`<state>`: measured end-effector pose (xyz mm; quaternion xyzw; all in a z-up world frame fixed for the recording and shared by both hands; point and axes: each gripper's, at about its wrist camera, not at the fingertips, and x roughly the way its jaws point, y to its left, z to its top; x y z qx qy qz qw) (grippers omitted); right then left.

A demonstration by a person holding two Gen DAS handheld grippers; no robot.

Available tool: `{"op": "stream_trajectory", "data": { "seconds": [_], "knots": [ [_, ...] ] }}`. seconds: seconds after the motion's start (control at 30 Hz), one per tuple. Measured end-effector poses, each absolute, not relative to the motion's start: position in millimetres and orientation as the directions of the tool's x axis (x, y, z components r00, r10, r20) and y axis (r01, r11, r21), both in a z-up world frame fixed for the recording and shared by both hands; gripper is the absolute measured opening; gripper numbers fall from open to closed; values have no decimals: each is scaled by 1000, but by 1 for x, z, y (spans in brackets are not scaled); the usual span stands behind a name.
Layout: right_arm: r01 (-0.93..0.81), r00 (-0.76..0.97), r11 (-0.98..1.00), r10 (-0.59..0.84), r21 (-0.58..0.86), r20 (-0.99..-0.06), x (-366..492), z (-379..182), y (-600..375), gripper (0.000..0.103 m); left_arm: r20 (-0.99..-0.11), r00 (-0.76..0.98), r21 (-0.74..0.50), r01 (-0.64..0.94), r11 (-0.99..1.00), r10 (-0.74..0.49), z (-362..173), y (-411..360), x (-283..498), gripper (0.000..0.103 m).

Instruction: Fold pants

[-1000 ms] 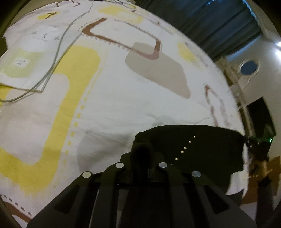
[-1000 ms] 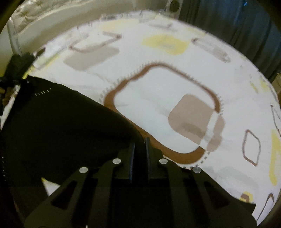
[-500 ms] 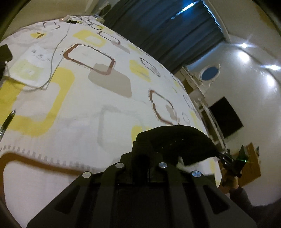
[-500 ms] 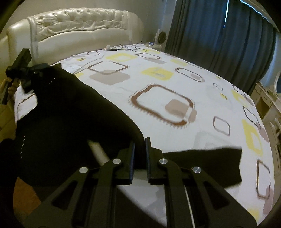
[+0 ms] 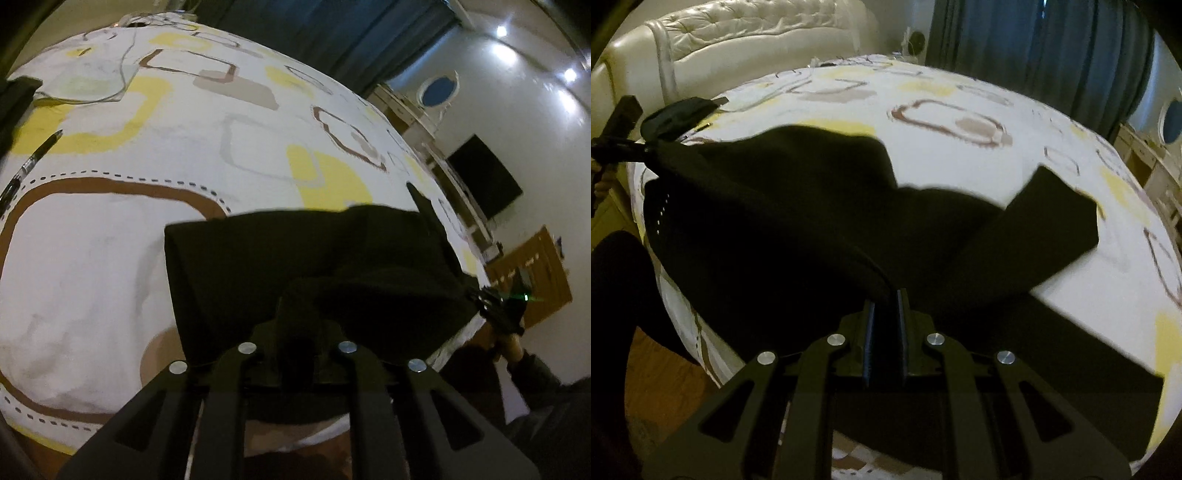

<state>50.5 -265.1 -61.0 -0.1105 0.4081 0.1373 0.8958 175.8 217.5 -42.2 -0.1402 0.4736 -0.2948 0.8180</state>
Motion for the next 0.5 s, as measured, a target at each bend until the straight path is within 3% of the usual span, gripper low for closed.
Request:
{"op": "stream_trajectory", "data": {
  "seconds": [0.17,0.4,0.5],
  "knots": [
    [-318,615,945,144,-77,-775,43,-75,-268,12,-754,366,-397,408,822,-546,-44,219,155,36],
    [-326,614,937,106,-129,-782,38,-77,-266,12,-815,377,-299,375,877,-439,-50,247,134,36],
    [-326,607,935,92,-142,-789,31,-80,-267,13,-793,428,-339,282,898,-434,-42,275,130,36]
  ]
}}
